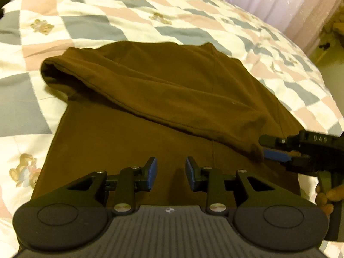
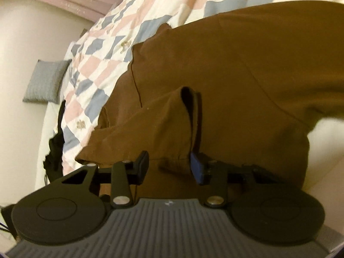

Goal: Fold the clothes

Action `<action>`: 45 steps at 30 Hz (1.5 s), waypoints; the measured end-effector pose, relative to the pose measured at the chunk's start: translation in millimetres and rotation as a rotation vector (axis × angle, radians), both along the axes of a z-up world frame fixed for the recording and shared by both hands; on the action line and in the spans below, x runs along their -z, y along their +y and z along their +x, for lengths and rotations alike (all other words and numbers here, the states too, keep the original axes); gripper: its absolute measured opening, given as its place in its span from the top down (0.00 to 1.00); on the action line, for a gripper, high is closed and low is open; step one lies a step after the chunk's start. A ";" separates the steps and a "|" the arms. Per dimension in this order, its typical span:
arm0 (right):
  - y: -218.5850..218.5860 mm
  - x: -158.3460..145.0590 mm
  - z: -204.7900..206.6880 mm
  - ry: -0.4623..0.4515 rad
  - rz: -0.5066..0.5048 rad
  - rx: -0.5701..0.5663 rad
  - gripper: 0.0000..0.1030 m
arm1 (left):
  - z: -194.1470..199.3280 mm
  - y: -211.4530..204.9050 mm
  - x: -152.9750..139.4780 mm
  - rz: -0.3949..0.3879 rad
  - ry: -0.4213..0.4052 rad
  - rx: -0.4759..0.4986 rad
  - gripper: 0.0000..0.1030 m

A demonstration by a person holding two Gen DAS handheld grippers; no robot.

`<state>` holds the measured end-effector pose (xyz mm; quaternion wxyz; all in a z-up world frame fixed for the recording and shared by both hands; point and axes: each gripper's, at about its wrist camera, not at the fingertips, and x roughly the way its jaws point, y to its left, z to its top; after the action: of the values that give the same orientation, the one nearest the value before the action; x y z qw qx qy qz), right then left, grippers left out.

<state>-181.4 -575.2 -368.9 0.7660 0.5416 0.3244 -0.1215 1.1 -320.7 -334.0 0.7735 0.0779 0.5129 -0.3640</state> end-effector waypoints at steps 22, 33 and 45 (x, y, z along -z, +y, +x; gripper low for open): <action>-3.9 4.2 6.1 0.028 -0.023 -0.047 0.89 | 6.4 9.6 12.2 -0.013 0.049 -0.001 0.65; 4.8 0.0 -11.1 0.128 -0.059 -0.028 0.91 | 5.2 4.0 11.1 -0.008 0.046 0.016 0.64; -31.9 -4.0 15.4 0.073 -0.133 0.022 0.58 | 6.5 8.0 11.6 -0.008 0.046 0.014 0.61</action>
<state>-166.0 -607.1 -364.9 0.7864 0.4883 0.3374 -0.1711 7.6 -312.7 -345.6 0.7592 0.0700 0.5288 -0.3730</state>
